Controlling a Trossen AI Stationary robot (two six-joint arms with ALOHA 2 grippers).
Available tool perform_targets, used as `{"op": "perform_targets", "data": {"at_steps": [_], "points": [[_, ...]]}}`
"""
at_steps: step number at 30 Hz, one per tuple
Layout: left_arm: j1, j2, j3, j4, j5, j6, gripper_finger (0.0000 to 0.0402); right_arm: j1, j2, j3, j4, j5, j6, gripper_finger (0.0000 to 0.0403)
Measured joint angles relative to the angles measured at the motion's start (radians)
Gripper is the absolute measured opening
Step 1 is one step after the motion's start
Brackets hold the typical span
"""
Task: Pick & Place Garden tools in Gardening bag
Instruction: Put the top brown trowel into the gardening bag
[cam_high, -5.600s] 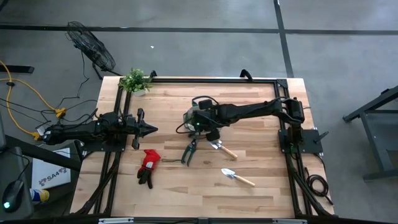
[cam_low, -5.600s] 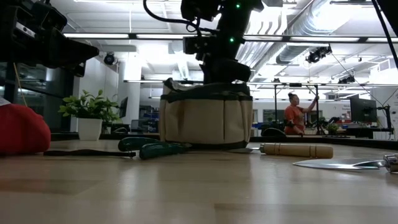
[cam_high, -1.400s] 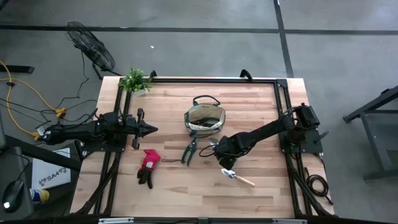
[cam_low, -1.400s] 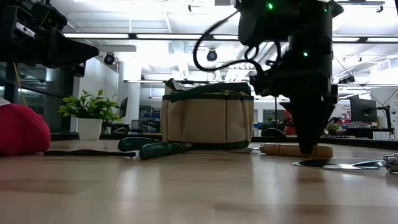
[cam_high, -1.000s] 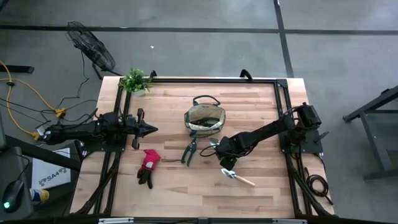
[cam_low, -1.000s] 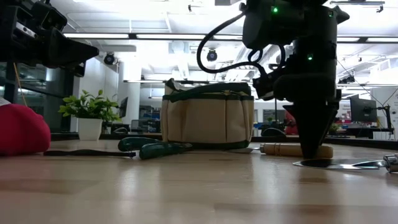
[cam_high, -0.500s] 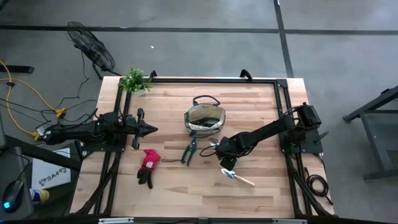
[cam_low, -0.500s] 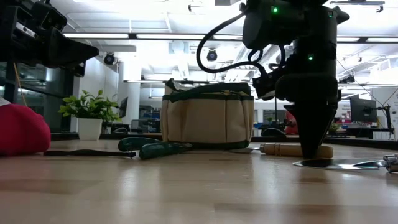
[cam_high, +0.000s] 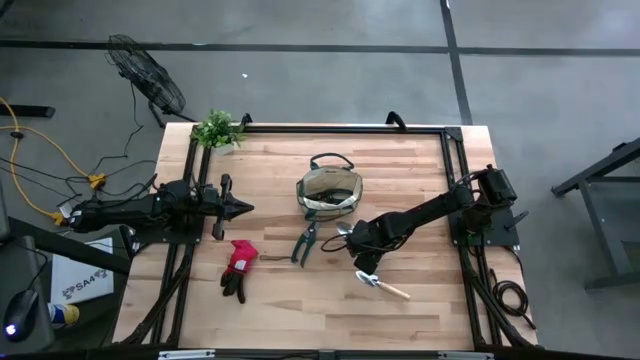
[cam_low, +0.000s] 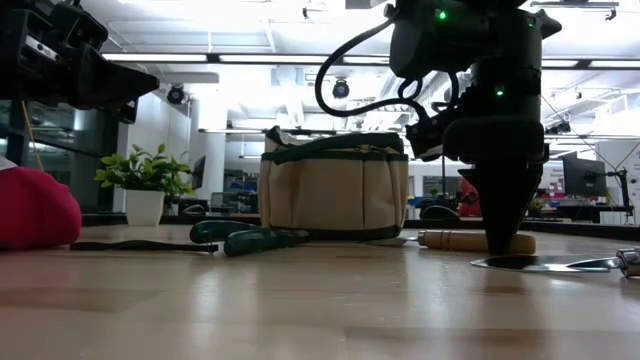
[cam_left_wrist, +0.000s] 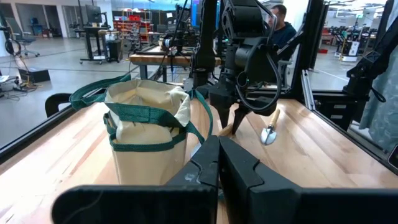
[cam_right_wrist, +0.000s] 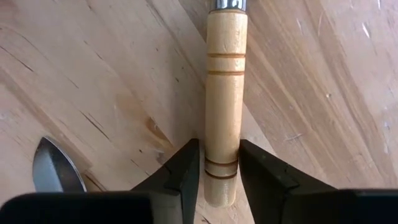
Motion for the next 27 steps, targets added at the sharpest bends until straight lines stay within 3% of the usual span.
{"op": "perform_targets", "data": {"at_steps": [27], "points": [[0.0,0.0,0.0,0.0,0.0,0.0,0.0001,0.0,0.001,0.0,-0.001,-0.002,0.0,0.0076]]}}
